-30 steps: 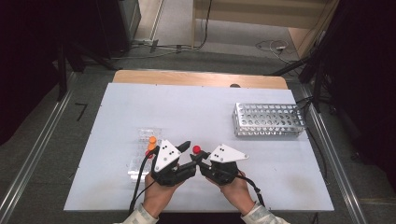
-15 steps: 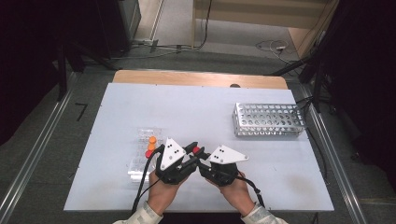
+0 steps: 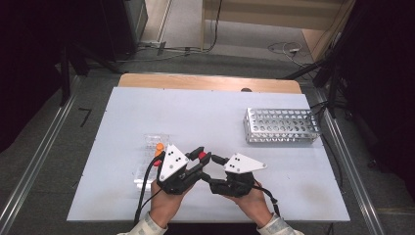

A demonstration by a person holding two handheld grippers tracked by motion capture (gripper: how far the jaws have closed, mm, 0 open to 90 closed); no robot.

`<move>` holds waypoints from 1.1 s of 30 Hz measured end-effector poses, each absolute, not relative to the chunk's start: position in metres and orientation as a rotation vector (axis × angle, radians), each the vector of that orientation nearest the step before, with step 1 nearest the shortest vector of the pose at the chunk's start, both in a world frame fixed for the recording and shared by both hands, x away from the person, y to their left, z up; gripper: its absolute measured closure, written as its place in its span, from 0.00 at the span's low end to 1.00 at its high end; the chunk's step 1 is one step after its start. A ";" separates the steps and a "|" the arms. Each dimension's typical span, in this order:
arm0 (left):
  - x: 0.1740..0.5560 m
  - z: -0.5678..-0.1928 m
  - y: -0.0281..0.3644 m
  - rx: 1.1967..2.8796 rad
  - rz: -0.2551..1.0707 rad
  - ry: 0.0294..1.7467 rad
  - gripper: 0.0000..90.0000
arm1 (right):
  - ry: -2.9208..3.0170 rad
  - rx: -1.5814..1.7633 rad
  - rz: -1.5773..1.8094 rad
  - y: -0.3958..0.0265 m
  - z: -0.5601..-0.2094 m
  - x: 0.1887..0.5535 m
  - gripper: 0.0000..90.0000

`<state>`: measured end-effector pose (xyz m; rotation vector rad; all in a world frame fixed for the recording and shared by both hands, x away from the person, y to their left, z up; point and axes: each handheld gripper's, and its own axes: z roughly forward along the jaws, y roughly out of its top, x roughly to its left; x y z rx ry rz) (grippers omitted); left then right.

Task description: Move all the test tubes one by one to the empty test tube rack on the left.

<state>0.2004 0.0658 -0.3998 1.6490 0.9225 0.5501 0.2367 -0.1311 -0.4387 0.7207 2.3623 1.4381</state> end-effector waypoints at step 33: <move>0.170 -0.375 0.138 1.569 0.635 0.999 0.78 | 2.300 0.864 1.349 -0.177 -0.446 0.248 0.30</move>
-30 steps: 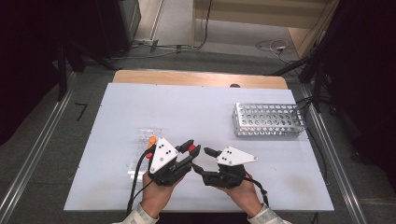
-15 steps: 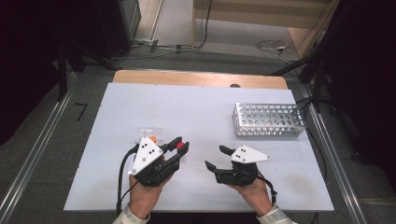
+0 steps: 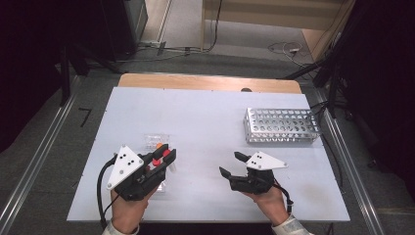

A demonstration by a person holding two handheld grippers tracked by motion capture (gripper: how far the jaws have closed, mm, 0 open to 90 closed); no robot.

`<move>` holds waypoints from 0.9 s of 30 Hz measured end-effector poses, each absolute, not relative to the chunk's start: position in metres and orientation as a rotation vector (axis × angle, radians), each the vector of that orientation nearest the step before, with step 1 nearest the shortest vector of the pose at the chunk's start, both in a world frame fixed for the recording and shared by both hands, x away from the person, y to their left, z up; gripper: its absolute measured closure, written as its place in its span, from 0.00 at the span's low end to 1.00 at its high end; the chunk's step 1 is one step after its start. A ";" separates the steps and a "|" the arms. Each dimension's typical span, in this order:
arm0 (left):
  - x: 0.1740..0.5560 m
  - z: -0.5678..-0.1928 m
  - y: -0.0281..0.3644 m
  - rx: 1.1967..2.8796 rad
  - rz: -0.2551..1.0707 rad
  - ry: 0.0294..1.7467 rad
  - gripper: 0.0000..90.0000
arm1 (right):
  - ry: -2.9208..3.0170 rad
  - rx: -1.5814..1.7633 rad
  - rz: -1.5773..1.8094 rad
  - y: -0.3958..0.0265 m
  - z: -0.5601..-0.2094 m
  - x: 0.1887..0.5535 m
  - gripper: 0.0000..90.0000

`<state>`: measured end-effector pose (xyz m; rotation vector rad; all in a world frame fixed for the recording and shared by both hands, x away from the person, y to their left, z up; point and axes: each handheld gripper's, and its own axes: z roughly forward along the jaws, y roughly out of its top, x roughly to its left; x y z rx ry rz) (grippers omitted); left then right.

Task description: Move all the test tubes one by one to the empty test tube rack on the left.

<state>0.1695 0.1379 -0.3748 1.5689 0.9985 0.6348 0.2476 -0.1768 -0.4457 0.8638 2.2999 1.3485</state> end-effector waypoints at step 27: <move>0.155 -0.382 0.164 1.567 0.677 1.052 0.78 | 2.299 0.878 1.338 -0.176 -0.448 0.248 0.30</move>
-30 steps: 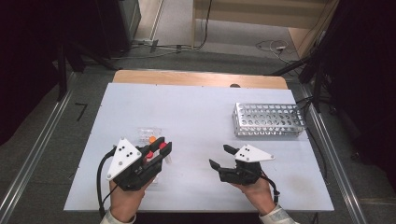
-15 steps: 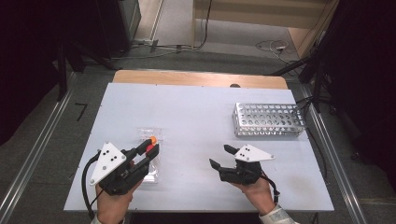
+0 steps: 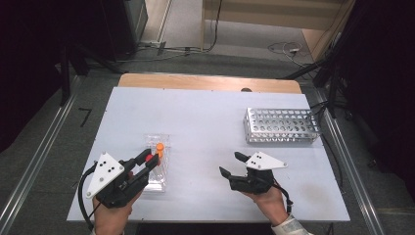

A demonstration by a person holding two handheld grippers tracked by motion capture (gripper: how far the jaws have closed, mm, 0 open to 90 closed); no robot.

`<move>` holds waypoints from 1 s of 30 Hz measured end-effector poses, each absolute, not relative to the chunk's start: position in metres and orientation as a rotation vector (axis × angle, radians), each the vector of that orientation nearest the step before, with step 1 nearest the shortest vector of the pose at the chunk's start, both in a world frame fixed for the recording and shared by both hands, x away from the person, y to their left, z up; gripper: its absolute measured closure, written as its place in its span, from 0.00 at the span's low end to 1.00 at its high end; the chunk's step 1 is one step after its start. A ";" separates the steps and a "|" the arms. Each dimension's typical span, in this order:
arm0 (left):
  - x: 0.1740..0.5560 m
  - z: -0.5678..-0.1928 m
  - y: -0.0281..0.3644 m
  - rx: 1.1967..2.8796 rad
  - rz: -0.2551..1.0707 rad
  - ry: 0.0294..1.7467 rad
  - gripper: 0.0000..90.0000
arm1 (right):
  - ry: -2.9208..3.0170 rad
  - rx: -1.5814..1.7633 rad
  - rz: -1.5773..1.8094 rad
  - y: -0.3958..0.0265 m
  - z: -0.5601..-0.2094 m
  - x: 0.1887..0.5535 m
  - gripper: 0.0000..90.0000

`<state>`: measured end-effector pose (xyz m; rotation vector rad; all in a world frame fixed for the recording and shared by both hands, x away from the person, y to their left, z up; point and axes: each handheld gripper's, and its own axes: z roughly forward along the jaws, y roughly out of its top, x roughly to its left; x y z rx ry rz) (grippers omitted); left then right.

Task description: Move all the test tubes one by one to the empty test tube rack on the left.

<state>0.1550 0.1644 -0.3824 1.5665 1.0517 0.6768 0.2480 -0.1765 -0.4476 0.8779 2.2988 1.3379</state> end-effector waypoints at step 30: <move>0.157 -0.427 0.157 1.609 0.723 1.122 0.75 | 2.301 0.878 1.338 -0.175 -0.449 0.247 0.30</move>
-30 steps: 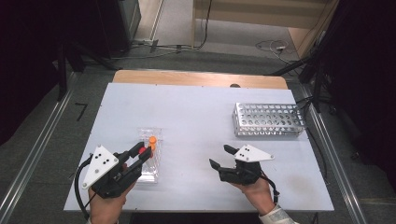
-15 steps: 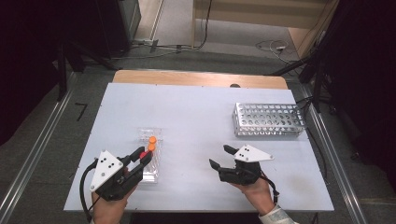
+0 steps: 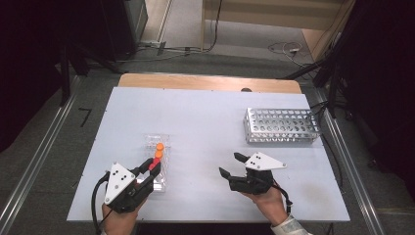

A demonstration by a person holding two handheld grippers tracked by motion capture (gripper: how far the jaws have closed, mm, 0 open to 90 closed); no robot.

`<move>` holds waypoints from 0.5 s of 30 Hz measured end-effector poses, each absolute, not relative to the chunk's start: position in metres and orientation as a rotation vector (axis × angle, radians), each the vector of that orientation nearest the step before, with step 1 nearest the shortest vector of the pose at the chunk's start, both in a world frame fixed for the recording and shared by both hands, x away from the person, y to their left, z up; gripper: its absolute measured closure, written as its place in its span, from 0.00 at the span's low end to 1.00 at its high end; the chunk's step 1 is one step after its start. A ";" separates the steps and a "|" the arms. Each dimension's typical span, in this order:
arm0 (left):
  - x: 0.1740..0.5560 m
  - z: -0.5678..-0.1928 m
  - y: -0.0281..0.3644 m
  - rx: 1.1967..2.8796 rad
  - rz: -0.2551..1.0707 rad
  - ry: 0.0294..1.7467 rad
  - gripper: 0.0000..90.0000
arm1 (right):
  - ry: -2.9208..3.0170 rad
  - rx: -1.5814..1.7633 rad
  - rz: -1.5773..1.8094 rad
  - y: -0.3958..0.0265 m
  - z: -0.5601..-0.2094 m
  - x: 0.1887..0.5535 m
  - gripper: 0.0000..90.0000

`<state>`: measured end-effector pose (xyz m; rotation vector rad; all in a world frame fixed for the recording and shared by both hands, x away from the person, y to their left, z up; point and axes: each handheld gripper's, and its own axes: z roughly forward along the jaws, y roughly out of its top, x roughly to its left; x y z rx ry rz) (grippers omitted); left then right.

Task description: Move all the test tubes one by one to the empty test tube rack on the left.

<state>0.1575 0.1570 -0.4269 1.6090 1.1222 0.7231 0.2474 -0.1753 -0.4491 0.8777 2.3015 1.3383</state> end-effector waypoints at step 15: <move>0.158 -0.427 0.161 1.588 0.721 1.148 0.56 | 2.298 0.877 1.335 -0.176 -0.450 0.248 0.30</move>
